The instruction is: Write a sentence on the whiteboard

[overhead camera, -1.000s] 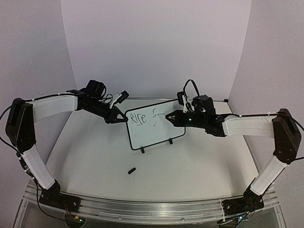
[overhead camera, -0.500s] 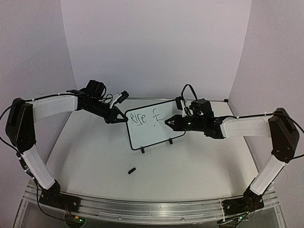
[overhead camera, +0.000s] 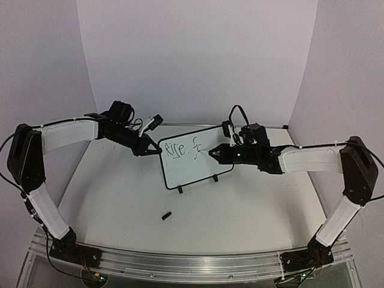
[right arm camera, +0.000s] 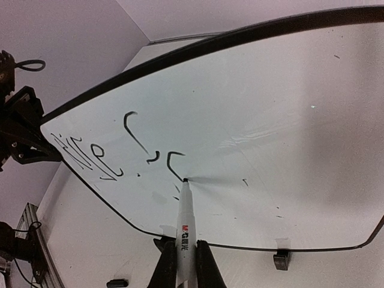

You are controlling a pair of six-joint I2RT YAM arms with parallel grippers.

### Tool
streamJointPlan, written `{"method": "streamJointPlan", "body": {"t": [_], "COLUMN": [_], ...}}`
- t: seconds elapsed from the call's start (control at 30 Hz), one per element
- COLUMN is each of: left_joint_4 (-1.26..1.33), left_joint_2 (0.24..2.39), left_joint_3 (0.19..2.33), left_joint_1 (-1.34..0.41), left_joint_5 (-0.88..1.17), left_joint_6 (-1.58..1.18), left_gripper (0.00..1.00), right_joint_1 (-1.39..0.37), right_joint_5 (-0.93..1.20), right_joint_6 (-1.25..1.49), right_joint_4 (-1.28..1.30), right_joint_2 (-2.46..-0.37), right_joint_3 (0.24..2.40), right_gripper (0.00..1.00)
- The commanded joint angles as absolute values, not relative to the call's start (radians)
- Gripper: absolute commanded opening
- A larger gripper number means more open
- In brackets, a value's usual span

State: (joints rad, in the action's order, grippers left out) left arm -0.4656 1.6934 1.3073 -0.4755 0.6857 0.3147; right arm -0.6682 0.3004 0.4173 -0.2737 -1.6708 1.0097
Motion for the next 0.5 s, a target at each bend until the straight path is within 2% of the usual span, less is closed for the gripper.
{"method": "streamJointPlan", "body": {"t": [0.0, 0.47], "left_joint_4": [-0.572, -0.573], "left_joint_2": [1.740, 1.743], "left_joint_3": [1.301, 1.303], "left_joint_1": [-0.496, -0.495], "left_joint_5": [0.626, 0.626], "left_joint_6": [0.351, 0.353], "left_gripper": [0.00, 0.00], "right_joint_1": [-0.664, -0.664], "right_joint_5": [0.249, 0.248], "right_joint_6": [0.398, 0.389], "right_joint_4": [-0.301, -0.308], "right_joint_2": [-1.634, -1.615], "right_joint_3": [1.068, 1.063], "right_gripper": [0.00, 0.00]}}
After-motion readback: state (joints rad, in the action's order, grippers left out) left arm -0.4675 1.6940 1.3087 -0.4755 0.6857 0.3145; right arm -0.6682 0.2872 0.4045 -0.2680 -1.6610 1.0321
